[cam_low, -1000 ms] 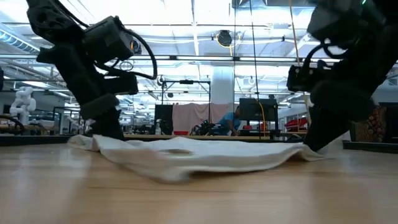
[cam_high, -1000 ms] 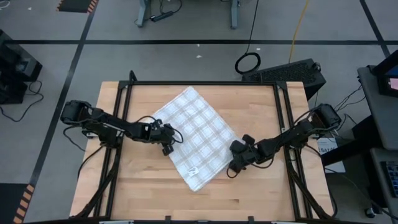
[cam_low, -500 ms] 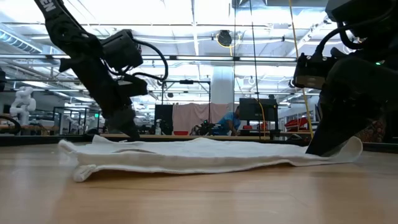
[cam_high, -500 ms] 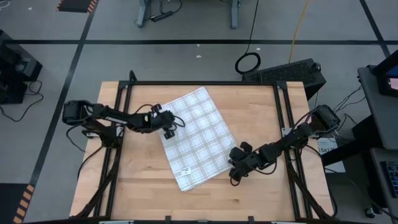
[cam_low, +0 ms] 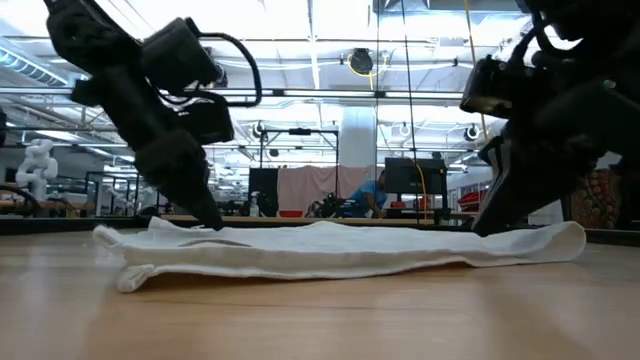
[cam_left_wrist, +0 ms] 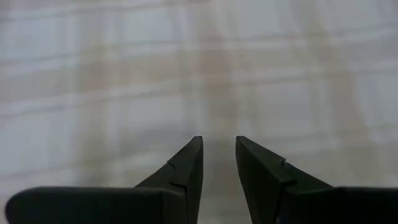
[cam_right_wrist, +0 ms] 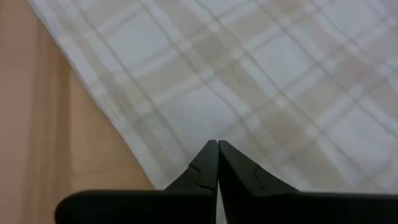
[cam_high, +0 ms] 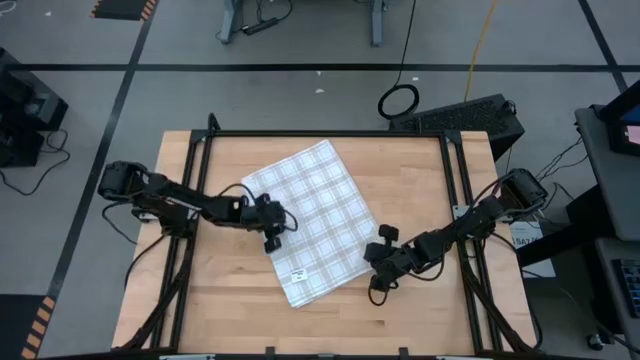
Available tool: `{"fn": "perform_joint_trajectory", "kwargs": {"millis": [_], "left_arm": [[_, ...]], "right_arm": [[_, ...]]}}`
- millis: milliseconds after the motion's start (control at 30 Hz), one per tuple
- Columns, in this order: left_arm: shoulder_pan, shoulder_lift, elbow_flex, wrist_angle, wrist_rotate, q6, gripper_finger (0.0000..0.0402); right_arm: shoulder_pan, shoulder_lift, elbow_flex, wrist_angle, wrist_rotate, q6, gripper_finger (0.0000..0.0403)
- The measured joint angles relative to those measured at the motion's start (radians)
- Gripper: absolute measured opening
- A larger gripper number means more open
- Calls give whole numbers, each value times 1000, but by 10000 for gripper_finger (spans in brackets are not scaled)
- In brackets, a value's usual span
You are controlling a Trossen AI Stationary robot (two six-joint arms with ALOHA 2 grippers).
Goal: Roll towel
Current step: Roll the white kitchen towel
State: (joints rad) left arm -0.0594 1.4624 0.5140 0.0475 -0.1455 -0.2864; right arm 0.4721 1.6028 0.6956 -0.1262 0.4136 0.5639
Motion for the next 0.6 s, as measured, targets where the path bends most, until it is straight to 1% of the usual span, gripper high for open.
{"fn": "perform_joint_trajectory", "kwargs": {"millis": [133, 300, 433, 600], "left_arm": [[-83, 0, 0, -3, 11, -48, 102], [-181, 0, 0, -4, 38, -64, 102], [-213, -1, 0, -25, 13, -99, 102], [-223, -1, 0, -36, -27, -125, 102]], "right_arm": [[-2, -2, 0, -94, 12, -10, 2], [-2, -14, 0, -175, 66, 7, 2], [-2, -17, 0, -171, 131, -4, 2], [-2, -17, 0, -172, 189, -8, 2]]}}
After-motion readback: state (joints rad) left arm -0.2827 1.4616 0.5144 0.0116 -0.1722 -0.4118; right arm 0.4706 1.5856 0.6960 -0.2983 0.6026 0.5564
